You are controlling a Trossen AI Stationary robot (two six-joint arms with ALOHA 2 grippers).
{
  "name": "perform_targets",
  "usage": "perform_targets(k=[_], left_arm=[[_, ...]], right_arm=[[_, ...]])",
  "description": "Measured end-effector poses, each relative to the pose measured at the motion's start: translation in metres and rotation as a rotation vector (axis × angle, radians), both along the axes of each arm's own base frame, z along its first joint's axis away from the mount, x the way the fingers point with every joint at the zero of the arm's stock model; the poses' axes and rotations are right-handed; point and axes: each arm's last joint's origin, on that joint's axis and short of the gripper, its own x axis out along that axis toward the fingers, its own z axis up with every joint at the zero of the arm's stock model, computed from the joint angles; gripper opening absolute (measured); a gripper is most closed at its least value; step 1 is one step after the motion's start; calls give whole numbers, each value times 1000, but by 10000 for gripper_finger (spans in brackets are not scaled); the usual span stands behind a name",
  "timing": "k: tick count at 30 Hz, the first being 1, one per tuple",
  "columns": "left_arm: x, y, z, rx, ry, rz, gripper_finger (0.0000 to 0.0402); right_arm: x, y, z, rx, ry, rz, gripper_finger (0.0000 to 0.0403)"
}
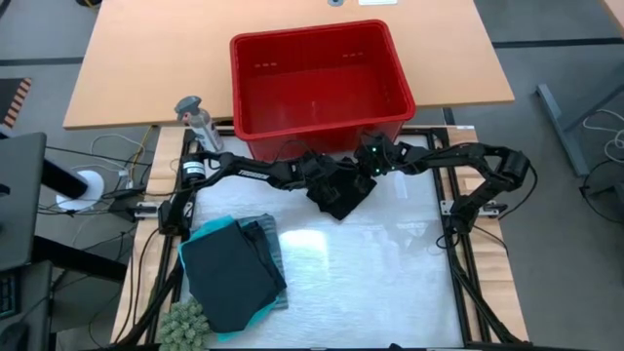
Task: Fold Laundry from Bin
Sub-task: Fold the black boxer from the red organizer bin
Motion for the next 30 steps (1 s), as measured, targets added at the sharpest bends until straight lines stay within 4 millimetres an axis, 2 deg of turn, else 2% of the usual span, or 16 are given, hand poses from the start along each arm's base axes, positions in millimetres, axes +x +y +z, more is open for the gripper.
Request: perform_targets(k=[5, 10, 13, 18, 23, 30], left_arm=[[-1, 0, -8, -18, 31, 9, 0], [-1, 0, -8, -30, 24, 10, 0], [-1, 0, -8, -18, 26, 27, 0], [-2, 1, -8, -26, 22, 38, 0], [-2, 0, -9, -32, 26, 33, 0], [-2, 0, -9, -33, 27, 33, 0]], right_arm=[[0, -5, 4, 14, 18, -36, 162], [1, -8, 11, 37, 28, -22, 234], [2, -11, 16, 48, 57, -23, 260], [1, -18, 27, 50, 114, -7, 270], [-9, -17, 21, 82, 223, 60, 270], [-19, -31, 13, 173, 177, 56, 270]])
